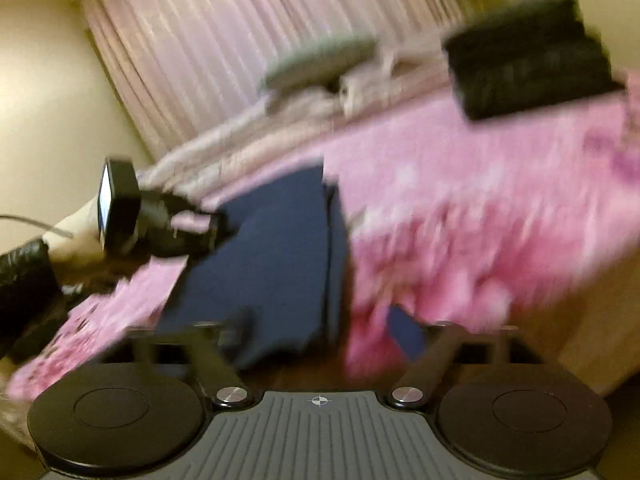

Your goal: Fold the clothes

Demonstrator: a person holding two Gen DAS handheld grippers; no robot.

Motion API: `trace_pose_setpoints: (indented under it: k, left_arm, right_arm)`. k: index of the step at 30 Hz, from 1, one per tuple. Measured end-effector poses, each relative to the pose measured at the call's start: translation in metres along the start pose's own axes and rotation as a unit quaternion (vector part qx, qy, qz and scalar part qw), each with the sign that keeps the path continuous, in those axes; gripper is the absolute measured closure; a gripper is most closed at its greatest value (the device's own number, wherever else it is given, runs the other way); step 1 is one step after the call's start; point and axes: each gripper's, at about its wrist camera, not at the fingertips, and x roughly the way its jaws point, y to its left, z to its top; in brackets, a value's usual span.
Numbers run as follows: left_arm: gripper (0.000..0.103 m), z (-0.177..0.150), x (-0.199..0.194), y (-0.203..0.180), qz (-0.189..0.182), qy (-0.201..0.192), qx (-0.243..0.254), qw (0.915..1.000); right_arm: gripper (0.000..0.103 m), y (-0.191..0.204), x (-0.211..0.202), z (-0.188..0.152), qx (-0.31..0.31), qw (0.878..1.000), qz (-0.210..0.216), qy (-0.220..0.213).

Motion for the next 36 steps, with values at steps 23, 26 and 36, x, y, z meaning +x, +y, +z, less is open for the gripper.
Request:
trace_pose_setpoints:
  k: [23, 26, 36]
  left_arm:
    - [0.073, -0.037, 0.0, 0.079, -0.036, -0.027, -0.203, 0.9781]
    - [0.073, -0.034, -0.002, 0.079, -0.032, -0.033, -0.195, 0.9797]
    - [0.072, -0.022, 0.033, 0.082, -0.032, -0.003, -0.207, 0.9777]
  right_arm:
    - [0.076, -0.083, 0.334, 0.144, -0.007, 0.967, 0.189, 0.169]
    - [0.088, -0.076, 0.308, 0.163, -0.006, 0.972, 0.184, 0.146]
    - [0.044, -0.021, 0.297, 0.152, -0.151, 0.972, 0.121, 0.136]
